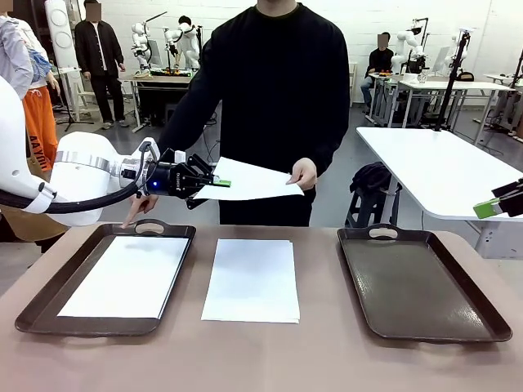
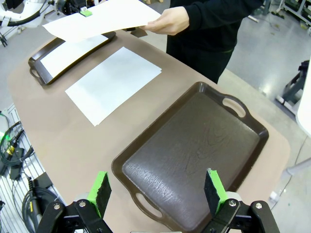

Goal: Sort the A4 documents.
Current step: Receive the A4 Paper.

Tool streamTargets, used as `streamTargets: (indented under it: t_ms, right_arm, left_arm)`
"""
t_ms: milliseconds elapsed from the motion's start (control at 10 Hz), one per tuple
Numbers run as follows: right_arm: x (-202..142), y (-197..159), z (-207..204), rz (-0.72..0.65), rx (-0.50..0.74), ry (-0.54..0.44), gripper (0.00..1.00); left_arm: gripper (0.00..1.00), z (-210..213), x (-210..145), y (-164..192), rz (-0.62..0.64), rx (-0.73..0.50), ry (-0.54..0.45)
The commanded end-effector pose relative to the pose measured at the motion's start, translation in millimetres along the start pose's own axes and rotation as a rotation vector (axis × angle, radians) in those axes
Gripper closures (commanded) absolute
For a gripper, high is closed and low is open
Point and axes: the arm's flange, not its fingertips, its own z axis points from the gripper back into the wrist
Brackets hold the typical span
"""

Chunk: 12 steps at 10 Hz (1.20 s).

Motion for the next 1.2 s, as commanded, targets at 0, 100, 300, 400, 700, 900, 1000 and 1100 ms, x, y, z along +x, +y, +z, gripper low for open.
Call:
streamTargets:
  t_ms: [0,100,300,400,700,900,1000,1100]
  right_arm:
    - [-0.2,-0.2,-1.8,0.000,0.010,-0.002,0.00]
    - [-0.2,-0.2,-1.8,0.000,0.010,-0.002,0.00]
    - [-0.2,-0.2,-1.8,0.000,0.010,-0.002,0.00]
    - [-0.2,-0.2,-1.8,0.000,0.010,-0.002,0.00]
    - [-0.2,-0.2,-1.8,0.000,0.010,-0.002,0.00]
    - [-0.2,-0.2,-1.8,0.000,0.010,-0.002,0.00]
    - [-0.2,-0.2,-1.8,0.000,0.010,-0.002,0.00]
    - [-0.2,-0.2,-1.8,0.000,0.010,-0.002,0.00]
  left_arm:
    - [1.00,-2.8,-3.4,-0.6,-0.009,-0.024,-0.017]
    - [1.00,-3.1,-3.9,-0.8,-0.009,-0.020,-0.010]
    - [1.00,-1.5,-4.1,-1.0,-0.010,-0.003,0.006]
    - [1.00,-0.3,-0.2,0.2,0.000,0.000,0.001]
    - [1.00,-0.3,-0.2,0.2,0.000,0.000,0.001]
    - [1.00,-0.3,-0.2,0.2,0.000,0.000,0.001]
    - [1.00,-0.3,-0.2,0.2,0.000,0.000,0.001]
    - [1.00,-0.3,-0.2,0.2,0.000,0.000,0.001]
